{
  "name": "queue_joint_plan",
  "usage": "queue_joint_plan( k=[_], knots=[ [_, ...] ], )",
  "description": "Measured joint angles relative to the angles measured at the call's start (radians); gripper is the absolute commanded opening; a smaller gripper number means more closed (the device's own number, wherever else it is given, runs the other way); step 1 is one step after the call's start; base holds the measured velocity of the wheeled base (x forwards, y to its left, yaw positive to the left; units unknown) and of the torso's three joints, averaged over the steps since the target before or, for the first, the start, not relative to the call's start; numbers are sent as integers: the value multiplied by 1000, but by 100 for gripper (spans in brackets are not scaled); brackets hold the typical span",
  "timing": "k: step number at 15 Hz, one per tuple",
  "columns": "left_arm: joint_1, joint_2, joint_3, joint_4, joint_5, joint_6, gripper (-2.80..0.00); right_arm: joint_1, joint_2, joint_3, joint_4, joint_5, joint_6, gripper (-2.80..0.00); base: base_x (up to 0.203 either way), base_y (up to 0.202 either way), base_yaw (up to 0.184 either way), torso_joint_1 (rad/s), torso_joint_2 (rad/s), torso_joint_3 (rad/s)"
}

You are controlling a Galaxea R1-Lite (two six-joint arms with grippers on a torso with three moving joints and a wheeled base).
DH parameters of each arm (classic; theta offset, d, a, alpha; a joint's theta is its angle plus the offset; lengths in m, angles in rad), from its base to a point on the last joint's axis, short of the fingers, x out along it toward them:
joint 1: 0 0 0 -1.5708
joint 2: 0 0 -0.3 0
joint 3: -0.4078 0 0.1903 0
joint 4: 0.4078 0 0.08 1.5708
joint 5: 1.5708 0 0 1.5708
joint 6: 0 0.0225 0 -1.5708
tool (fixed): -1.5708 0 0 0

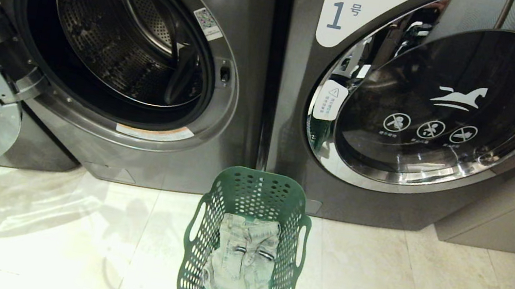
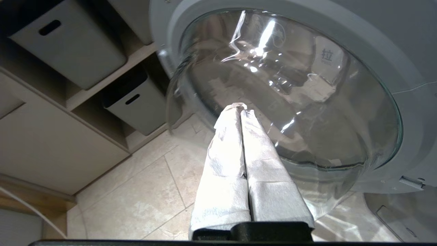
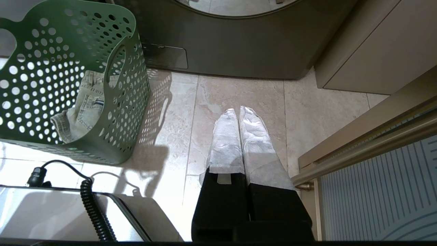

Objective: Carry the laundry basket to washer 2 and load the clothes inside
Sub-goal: Open the lid of the washing machine

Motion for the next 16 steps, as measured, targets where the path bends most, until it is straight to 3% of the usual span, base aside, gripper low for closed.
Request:
queue_joint_plan(
  k=[5,16],
  knots=[
    [41,71,-86,0,-89,-40,-280,0,0,0,0,0,0,-280,0,0,0,0,0,0],
    [59,110,-95,-45,-92,-33,-280,0,0,0,0,0,0,-280,0,0,0,0,0,0]
  ],
)
